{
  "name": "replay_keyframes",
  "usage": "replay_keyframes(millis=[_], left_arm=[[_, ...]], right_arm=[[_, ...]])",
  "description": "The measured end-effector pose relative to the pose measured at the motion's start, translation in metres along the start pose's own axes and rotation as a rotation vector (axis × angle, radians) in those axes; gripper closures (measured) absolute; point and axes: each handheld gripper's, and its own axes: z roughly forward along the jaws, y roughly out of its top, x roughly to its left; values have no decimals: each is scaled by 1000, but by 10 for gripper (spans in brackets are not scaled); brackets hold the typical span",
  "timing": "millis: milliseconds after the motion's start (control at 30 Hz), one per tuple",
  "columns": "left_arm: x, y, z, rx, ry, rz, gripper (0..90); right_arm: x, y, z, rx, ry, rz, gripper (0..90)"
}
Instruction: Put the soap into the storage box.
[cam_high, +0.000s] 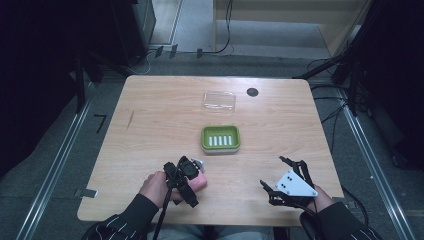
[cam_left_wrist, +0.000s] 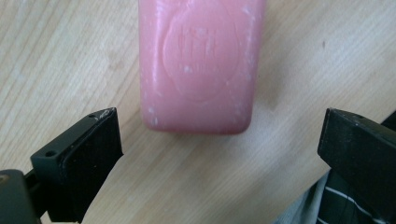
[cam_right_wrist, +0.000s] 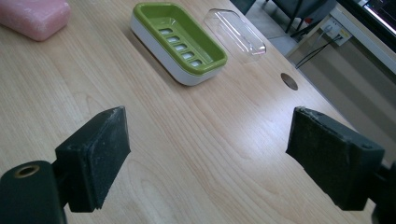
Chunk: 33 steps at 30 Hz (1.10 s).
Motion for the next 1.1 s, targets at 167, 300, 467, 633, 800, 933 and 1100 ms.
replay_keyframes(millis=[167, 300, 467, 633, 800, 933, 1100], left_arm=[[1, 10, 3, -6, 0, 5, 1], [0, 15, 5, -4, 1, 10, 1], [3, 20, 8, 1, -3, 13, 69], [2, 23, 11, 0, -2, 19, 132], [2, 24, 13, 0, 10, 16, 240], [4, 23, 12, 2, 14, 18, 285], [5, 23, 14, 0, 22, 19, 332]], right_arm=[[0, 0, 0, -2, 1, 0, 133], [0, 0, 0, 0, 1, 0, 133], [-1, 0, 0, -4, -1, -3, 133], [-1, 0, 0, -4, -1, -3, 133], [-1, 0, 0, -4, -1, -3, 133], [-1, 0, 0, -5, -2, -3, 133], [-1, 0, -1, -3, 0, -2, 133]])
